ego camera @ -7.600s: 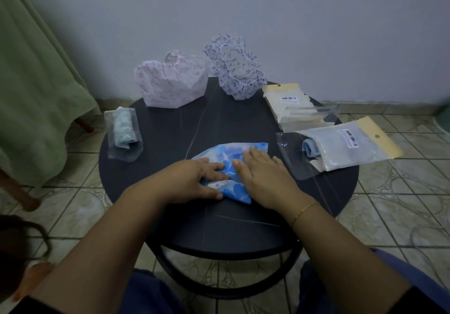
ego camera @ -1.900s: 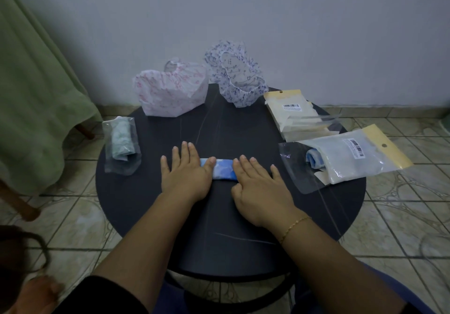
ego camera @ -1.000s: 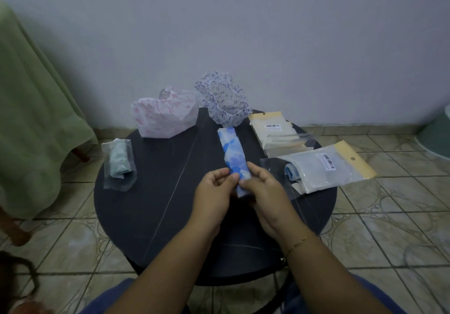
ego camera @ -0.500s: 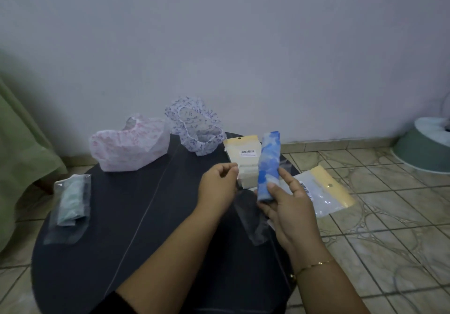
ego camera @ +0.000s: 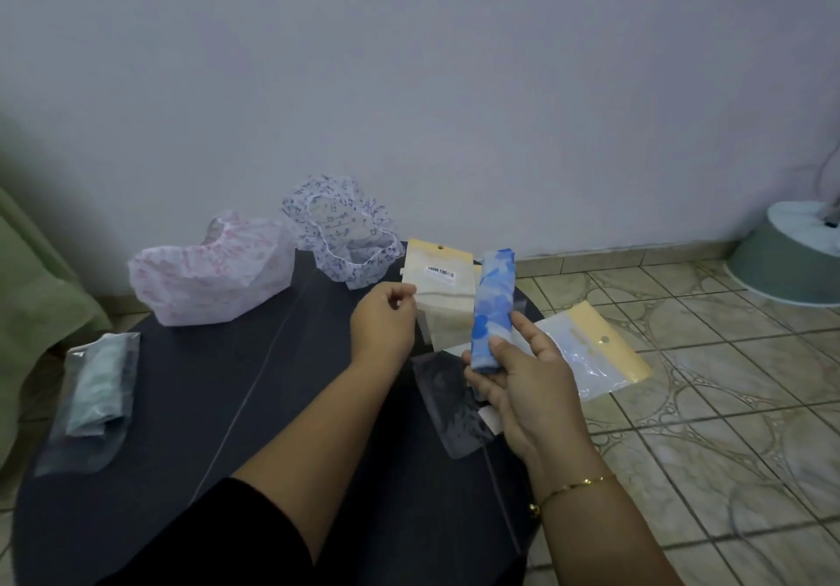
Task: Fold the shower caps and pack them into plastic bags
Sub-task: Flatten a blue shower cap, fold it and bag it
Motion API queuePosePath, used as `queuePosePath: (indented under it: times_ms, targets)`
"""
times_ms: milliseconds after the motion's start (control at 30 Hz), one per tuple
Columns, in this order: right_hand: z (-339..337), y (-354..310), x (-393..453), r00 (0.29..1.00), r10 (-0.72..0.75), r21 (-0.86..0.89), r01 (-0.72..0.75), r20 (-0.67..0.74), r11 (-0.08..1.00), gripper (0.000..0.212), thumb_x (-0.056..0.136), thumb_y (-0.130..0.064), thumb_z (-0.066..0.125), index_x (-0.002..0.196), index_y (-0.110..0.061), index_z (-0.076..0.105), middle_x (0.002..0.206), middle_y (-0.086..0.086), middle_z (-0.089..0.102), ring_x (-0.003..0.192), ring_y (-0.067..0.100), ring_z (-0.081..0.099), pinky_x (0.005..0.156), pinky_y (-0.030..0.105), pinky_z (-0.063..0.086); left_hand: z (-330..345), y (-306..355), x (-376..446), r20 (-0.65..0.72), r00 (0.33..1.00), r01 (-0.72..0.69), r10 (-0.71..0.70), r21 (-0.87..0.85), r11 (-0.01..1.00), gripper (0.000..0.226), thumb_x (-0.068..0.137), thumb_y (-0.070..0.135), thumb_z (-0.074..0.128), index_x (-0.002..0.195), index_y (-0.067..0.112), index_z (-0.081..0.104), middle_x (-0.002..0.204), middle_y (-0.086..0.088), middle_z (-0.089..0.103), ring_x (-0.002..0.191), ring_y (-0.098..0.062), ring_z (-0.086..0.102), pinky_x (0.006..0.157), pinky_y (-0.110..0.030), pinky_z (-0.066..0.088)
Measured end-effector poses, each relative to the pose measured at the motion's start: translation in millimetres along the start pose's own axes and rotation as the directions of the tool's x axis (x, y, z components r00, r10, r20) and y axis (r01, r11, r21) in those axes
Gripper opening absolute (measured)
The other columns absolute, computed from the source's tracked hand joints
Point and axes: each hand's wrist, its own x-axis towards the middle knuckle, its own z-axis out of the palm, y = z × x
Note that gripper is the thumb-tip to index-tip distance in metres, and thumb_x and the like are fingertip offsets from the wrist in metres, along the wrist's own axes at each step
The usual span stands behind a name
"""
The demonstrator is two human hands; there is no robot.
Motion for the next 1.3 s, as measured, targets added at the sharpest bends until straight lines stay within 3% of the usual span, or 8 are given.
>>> queuePosePath:
  times_ms: [367, 533, 700, 833, 933, 1033, 1133, 1300]
  targets:
    - [3, -4, -22, 0.998, 0.01, -0.029, -0.009, 0.059, 1.0, 0.043, 0.094, -0.002, 0.05, 0.131, -0.023, 0.048, 0.127, 0.011, 0.054, 0.104, 0.029, 0.063, 0.062, 0.028, 0.057, -73, -11, -50, -0.131, 0.988, -0.095, 0.085, -0.073, 0.993, 0.01, 0.083, 0.021, 0.07, 0.078, 0.023, 0.062, 0.079, 0.011, 0.065, 0.072, 0.001, 0.059, 0.06, -0.006, 0.043]
    - [8, 2, -41, 0.992, 0.028, -0.138, -0.011, 0.121, 0.99, 0.043, 0.094, -0.003, 0.05, 0.134, -0.019, 0.047, 0.118, 0.004, 0.053, 0.103, 0.024, 0.061, 0.081, 0.039, 0.055, -108, -27, -84, -0.164, 0.983, -0.1, 0.086, -0.081, 0.992, 0.007, 0.082, 0.019, 0.072, 0.08, 0.02, 0.065, 0.083, 0.008, 0.068, 0.076, -0.002, 0.062, 0.068, -0.012, 0.049]
    - [17, 12, -59, 0.983, 0.057, -0.223, -0.016, 0.177, 0.975, 0.042, 0.095, -0.005, 0.049, 0.133, -0.023, 0.048, 0.106, -0.003, 0.054, 0.099, 0.02, 0.061, 0.076, 0.034, 0.056, -137, -44, -117, -0.157, 0.981, -0.118, 0.112, -0.026, 0.993, 0.01, 0.081, 0.014, 0.071, 0.078, 0.021, 0.064, 0.082, 0.007, 0.066, 0.074, 0.0, 0.061, 0.068, -0.012, 0.047]
    - [22, 24, -72, 0.967, 0.12, -0.316, -0.044, 0.224, 0.948, 0.044, 0.095, -0.007, 0.051, 0.135, -0.025, 0.046, 0.128, 0.002, 0.05, 0.107, 0.028, 0.06, 0.079, 0.037, 0.057, -156, -60, -142, 0.042, 0.973, -0.228, 0.226, 0.321, 0.919, 0.014, 0.082, 0.012, 0.067, 0.077, 0.024, 0.06, 0.081, 0.011, 0.06, 0.078, -0.001, 0.056, 0.067, -0.008, 0.042]
    - [22, 32, -79, 0.95, 0.186, -0.437, -0.061, 0.25, 0.898, 0.045, 0.094, -0.012, 0.054, 0.135, -0.026, 0.045, 0.127, 0.007, 0.054, 0.096, 0.029, 0.065, 0.067, 0.035, 0.059, -164, -68, -152, 0.21, 0.943, -0.329, 0.258, 0.489, 0.808, 0.01, 0.084, 0.017, 0.063, 0.089, 0.025, 0.062, 0.087, 0.014, 0.056, 0.083, -0.003, 0.055, 0.075, -0.017, 0.046]
    - [22, 35, -86, 0.934, 0.219, -0.503, -0.049, 0.284, 0.863, 0.042, 0.094, -0.013, 0.054, 0.134, -0.024, 0.046, 0.103, 0.005, 0.064, 0.072, 0.024, 0.068, 0.053, 0.028, 0.054, -167, -69, -159, 0.326, 0.92, -0.37, 0.217, 0.542, 0.755, 0.022, 0.087, 0.034, 0.061, 0.108, 0.028, 0.065, 0.102, 0.014, 0.054, 0.095, -0.004, 0.055, 0.08, -0.02, 0.046]
    - [22, 32, -90, 0.916, 0.254, -0.512, -0.065, 0.31, 0.857, 0.033, 0.095, -0.013, 0.052, 0.126, -0.024, 0.052, 0.098, 0.006, 0.065, 0.061, 0.021, 0.065, 0.048, 0.026, 0.047, -166, -64, -163, 0.353, 0.916, -0.368, 0.188, 0.559, 0.743, 0.037, 0.087, 0.055, 0.05, 0.11, 0.032, 0.066, 0.105, 0.014, 0.053, 0.094, -0.001, 0.051, 0.079, -0.022, 0.046]
    - [16, 19, -93, 0.867, 0.348, -0.518, -0.127, 0.357, 0.846, 0.023, 0.096, -0.011, 0.047, 0.111, -0.018, 0.063, 0.103, 0.016, 0.064, 0.057, 0.019, 0.061, 0.045, 0.022, 0.048, -155, -73, -155, 0.383, 0.879, -0.473, 0.283, 0.638, 0.608, 0.027, 0.091, 0.045, 0.051, 0.103, 0.031, 0.071, 0.101, 0.008, 0.057, 0.092, -0.013, 0.054, 0.075, -0.026, 0.041]
